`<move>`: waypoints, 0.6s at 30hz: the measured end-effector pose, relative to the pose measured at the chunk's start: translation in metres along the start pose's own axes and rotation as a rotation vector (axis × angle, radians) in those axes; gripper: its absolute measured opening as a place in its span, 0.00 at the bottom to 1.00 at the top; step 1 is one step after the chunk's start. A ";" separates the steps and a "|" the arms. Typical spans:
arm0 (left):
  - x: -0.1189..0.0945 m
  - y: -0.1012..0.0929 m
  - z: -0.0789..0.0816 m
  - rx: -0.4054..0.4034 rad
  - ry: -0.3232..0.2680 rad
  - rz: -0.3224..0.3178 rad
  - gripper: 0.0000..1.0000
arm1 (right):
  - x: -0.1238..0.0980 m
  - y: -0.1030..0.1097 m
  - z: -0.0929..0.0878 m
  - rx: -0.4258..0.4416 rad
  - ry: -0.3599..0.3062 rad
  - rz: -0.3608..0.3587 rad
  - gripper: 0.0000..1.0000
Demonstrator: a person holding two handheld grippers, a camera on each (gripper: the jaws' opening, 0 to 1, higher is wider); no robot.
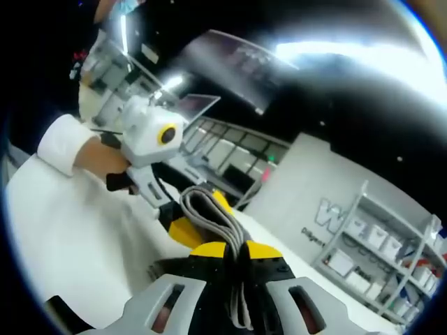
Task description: Open the folded towel by lifting each exposed corner and separating the folded layers until the towel lies flat within the target outline without major curled edges
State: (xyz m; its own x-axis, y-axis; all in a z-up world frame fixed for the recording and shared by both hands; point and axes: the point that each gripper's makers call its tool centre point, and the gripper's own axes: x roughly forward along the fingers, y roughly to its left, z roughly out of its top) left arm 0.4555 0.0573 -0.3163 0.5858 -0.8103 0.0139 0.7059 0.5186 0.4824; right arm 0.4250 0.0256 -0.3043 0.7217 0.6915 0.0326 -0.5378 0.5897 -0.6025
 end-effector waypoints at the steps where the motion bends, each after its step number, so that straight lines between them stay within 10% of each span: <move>1: 0.000 0.000 0.001 0.001 -0.005 0.001 0.30 | 0.000 0.000 0.000 -0.001 0.000 -0.001 0.02; 18: -0.004 0.010 0.009 -0.050 -0.042 0.047 0.14 | 0.001 -0.003 0.000 -0.059 -0.016 -0.002 0.19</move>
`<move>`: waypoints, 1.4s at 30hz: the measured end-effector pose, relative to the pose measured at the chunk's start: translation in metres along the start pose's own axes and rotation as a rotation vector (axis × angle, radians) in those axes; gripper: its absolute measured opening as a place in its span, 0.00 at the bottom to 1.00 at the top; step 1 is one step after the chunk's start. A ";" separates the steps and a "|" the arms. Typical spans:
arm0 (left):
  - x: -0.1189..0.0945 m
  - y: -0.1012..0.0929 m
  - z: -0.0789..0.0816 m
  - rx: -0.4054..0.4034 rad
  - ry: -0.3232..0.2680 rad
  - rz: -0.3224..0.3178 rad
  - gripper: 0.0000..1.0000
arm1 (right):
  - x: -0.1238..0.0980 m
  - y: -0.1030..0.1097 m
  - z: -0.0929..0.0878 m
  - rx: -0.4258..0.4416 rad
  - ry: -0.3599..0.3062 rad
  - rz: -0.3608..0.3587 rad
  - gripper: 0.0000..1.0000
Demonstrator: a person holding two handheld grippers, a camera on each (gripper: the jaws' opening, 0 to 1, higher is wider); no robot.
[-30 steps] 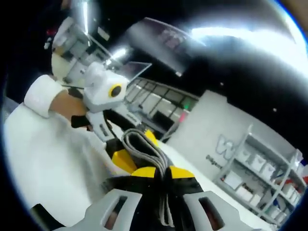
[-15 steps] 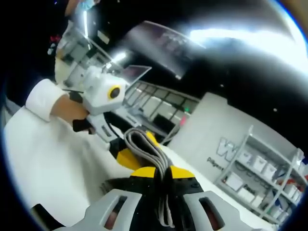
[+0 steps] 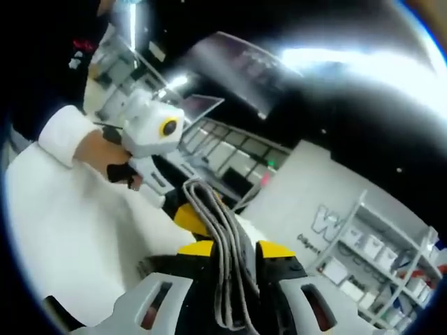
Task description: Open the folded towel by lifting each exposed corner and separating the folded layers until the towel lies flat within the target outline without major curled edges
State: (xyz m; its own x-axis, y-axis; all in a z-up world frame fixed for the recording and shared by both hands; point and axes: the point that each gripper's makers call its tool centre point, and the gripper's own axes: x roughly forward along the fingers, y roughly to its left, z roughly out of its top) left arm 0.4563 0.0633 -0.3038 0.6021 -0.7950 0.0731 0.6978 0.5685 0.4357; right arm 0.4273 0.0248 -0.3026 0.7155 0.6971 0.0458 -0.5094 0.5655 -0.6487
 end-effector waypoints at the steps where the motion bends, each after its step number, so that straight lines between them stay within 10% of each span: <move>1: 0.000 0.000 0.001 -0.004 -0.002 0.002 0.14 | 0.000 0.000 -0.001 0.001 0.001 0.003 0.20; 25: -0.013 0.012 0.022 -0.177 -0.118 0.028 0.11 | 0.011 -0.005 -0.032 -0.009 0.106 -0.011 0.77; 42: -0.024 0.017 0.039 -0.336 -0.233 -0.007 0.11 | 0.013 -0.021 -0.044 0.058 0.084 -0.051 0.70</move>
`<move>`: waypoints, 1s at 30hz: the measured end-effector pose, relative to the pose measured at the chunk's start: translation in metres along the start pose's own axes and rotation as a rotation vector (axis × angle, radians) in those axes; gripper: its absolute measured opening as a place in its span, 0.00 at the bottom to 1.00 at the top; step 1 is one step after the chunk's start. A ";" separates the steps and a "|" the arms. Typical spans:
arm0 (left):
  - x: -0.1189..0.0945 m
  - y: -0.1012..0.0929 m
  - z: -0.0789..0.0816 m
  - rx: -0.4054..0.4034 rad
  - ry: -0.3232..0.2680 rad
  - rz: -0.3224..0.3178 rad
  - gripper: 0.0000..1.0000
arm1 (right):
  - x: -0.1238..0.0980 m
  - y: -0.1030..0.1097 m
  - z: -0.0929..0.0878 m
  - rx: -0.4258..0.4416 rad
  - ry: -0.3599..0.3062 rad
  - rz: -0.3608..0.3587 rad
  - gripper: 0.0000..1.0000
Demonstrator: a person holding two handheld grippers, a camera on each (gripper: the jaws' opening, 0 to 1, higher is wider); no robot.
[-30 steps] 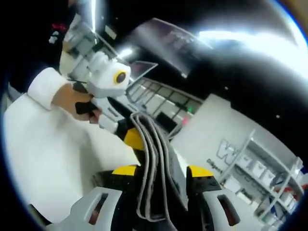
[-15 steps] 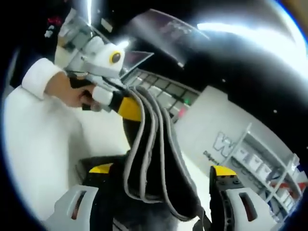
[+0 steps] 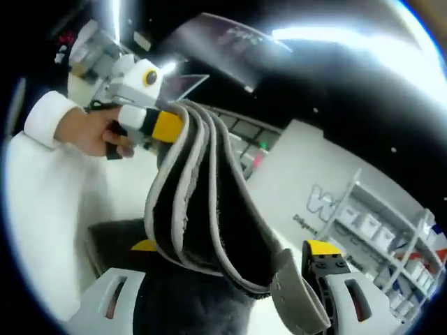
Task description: Open the folded towel by lifting each exposed corner and separating the folded layers until the towel lies flat within the target outline without major curled edges
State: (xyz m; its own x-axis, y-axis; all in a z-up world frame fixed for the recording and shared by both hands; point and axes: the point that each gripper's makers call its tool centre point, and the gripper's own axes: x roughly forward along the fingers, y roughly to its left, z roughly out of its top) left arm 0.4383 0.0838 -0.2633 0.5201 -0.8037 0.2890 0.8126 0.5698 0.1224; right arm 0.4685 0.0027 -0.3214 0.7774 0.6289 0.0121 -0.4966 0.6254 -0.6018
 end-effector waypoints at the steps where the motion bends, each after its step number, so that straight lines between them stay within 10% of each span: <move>1: 0.000 0.000 0.001 -0.006 -0.004 -0.002 0.10 | 0.000 0.000 0.000 0.003 -0.002 0.001 0.69; 16: -0.004 -0.003 0.007 -0.107 -0.036 -0.042 0.10 | -0.005 0.007 0.021 -0.019 -0.095 0.031 0.32; 19: -0.005 -0.003 0.009 -0.111 -0.034 -0.049 0.10 | -0.009 0.012 0.024 0.026 -0.111 0.069 0.09; 30: -0.008 -0.006 0.017 -0.120 -0.065 -0.073 0.10 | -0.020 0.012 0.039 0.207 -0.169 0.131 0.06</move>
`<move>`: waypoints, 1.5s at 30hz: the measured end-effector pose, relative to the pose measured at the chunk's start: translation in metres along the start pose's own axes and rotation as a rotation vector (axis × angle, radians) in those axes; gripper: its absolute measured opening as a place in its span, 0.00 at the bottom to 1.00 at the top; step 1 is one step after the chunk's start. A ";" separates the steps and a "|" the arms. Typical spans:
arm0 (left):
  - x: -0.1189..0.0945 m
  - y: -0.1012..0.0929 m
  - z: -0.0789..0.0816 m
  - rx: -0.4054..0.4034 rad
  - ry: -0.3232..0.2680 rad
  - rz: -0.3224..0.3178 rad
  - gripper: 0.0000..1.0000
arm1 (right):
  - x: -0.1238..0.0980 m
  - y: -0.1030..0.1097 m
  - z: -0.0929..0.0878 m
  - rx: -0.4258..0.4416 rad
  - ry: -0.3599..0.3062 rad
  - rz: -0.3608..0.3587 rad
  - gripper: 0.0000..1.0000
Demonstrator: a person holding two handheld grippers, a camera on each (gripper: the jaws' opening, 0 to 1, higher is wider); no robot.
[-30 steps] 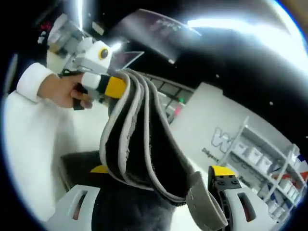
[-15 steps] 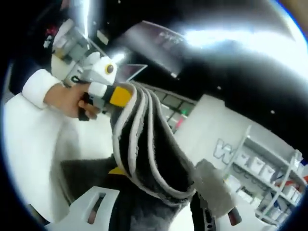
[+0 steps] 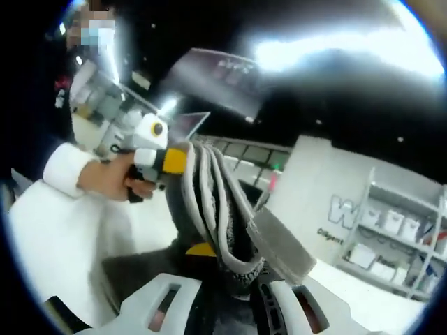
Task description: Open the folded towel by lifting each exposed corner and separating the folded layers until the towel lies flat within the target outline without major curled edges
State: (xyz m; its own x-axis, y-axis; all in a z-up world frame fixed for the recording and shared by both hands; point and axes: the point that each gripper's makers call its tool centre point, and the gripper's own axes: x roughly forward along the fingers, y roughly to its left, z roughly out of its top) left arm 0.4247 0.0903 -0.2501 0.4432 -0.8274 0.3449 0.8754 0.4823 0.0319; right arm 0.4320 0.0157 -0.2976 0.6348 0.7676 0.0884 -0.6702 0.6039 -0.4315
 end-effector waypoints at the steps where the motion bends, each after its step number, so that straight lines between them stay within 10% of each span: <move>1: 0.000 0.000 0.001 -0.002 -0.003 -0.001 0.10 | -0.001 0.000 0.002 0.015 -0.006 0.003 0.06; 35: -0.003 -0.019 0.020 -0.061 -0.040 -0.103 0.10 | -0.033 0.028 0.051 0.599 -0.184 0.358 0.04; 45: -0.004 -0.028 0.031 -0.060 -0.075 -0.136 0.10 | -0.042 0.032 0.071 0.620 -0.261 0.410 0.03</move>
State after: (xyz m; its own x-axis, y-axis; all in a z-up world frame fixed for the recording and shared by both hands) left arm 0.3919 0.0891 -0.2233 0.3063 -0.8589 0.4104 0.9374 0.3473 0.0273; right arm 0.3565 0.0186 -0.2515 0.2316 0.9342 0.2713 -0.9722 0.2128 0.0972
